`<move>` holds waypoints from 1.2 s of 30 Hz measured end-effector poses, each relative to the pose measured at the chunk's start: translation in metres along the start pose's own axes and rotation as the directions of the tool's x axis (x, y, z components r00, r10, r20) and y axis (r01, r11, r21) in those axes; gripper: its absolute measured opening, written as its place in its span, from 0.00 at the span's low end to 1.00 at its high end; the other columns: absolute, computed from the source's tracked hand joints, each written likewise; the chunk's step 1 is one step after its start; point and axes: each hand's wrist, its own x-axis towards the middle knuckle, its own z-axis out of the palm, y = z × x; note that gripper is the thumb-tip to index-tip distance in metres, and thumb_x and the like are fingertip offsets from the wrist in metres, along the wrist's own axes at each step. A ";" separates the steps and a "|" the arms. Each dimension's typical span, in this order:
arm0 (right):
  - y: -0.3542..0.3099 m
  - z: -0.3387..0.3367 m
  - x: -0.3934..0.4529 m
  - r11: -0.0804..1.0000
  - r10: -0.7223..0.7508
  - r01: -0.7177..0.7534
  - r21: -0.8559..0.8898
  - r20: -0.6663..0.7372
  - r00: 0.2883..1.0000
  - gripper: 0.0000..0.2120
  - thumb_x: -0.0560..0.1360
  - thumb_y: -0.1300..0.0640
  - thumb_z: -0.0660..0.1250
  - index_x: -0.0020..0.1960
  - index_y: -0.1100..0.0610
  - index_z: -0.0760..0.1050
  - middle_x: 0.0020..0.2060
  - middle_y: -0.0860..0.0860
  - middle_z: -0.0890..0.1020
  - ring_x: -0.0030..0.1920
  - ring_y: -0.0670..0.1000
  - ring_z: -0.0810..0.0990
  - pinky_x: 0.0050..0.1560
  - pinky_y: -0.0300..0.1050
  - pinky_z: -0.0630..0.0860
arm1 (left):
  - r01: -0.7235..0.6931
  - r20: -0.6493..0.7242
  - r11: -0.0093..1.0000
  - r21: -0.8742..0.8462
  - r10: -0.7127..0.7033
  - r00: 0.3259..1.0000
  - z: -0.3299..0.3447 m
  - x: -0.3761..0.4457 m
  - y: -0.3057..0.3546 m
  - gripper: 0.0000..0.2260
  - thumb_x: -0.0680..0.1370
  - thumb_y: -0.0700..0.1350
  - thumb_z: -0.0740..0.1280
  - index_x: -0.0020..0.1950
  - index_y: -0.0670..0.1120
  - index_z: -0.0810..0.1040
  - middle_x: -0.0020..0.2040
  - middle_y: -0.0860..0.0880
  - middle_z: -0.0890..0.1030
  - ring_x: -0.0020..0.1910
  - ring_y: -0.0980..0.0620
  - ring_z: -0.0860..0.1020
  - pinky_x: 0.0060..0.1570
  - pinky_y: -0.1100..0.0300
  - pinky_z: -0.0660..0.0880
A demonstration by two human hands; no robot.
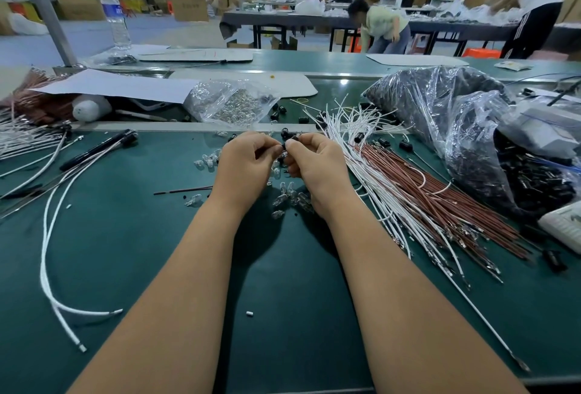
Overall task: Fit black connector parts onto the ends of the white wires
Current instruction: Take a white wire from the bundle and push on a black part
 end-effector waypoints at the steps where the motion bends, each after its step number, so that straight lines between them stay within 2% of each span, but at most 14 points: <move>1: -0.001 0.000 0.000 1.000 -0.002 0.002 -0.003 0.000 1.000 0.07 0.75 0.65 0.67 0.39 0.57 0.74 0.27 0.48 0.77 0.26 0.42 0.74 0.29 0.35 0.72 | 0.002 0.000 1.000 -0.004 -0.002 1.000 0.000 0.000 0.000 0.03 0.76 0.37 0.69 0.45 0.40 0.83 0.39 0.49 0.79 0.38 0.55 0.75 0.40 0.70 0.69; 4: -0.002 0.000 -0.001 1.000 -0.013 0.013 -0.009 -0.008 1.000 0.07 0.75 0.64 0.67 0.39 0.58 0.75 0.27 0.50 0.77 0.25 0.42 0.73 0.29 0.35 0.72 | 0.006 -0.006 1.000 -0.017 -0.006 1.000 0.000 0.000 -0.001 0.03 0.76 0.38 0.70 0.45 0.39 0.83 0.39 0.48 0.79 0.38 0.54 0.75 0.40 0.69 0.70; 9: -0.002 -0.001 0.000 0.999 -0.034 0.034 0.006 -0.028 0.999 0.04 0.75 0.64 0.67 0.41 0.59 0.76 0.27 0.50 0.78 0.26 0.43 0.74 0.30 0.35 0.72 | 0.006 -0.028 1.000 -0.026 -0.006 1.000 0.001 0.001 -0.004 0.04 0.75 0.39 0.70 0.44 0.40 0.83 0.39 0.45 0.82 0.39 0.50 0.77 0.42 0.59 0.73; 18: -0.004 -0.003 0.001 0.998 -0.042 0.045 0.041 -0.054 0.998 0.01 0.75 0.64 0.67 0.45 0.61 0.76 0.27 0.49 0.78 0.27 0.44 0.75 0.30 0.37 0.74 | 0.027 -0.047 0.999 -0.041 -0.029 0.998 0.001 0.001 -0.004 0.03 0.75 0.40 0.71 0.44 0.42 0.84 0.40 0.46 0.82 0.40 0.50 0.78 0.43 0.59 0.74; 31: -0.006 -0.006 0.002 0.983 -0.080 0.107 0.147 -0.178 0.981 0.06 0.73 0.67 0.67 0.39 0.60 0.75 0.24 0.48 0.78 0.25 0.44 0.74 0.28 0.36 0.71 | 0.069 -0.030 0.997 -0.039 -0.070 0.997 0.000 0.001 -0.002 0.03 0.74 0.43 0.73 0.43 0.44 0.84 0.37 0.48 0.82 0.37 0.51 0.79 0.39 0.60 0.75; 33: -0.006 -0.006 0.002 0.983 -0.115 0.134 0.123 -0.150 0.982 0.06 0.73 0.66 0.68 0.39 0.59 0.76 0.25 0.48 0.79 0.26 0.45 0.75 0.29 0.36 0.72 | 0.090 -0.040 0.995 -0.032 -0.091 0.995 0.000 0.001 -0.005 0.03 0.75 0.43 0.72 0.43 0.45 0.84 0.37 0.50 0.82 0.36 0.52 0.78 0.39 0.59 0.75; 36: -0.007 -0.006 0.001 0.980 -0.199 0.199 -0.009 -0.042 0.979 0.07 0.73 0.64 0.71 0.39 0.56 0.78 0.29 0.50 0.80 0.30 0.47 0.78 0.32 0.39 0.76 | 0.113 -0.059 0.993 -0.046 -0.116 0.992 -0.003 0.001 -0.009 0.03 0.76 0.43 0.70 0.46 0.47 0.83 0.39 0.53 0.82 0.38 0.55 0.79 0.42 0.60 0.76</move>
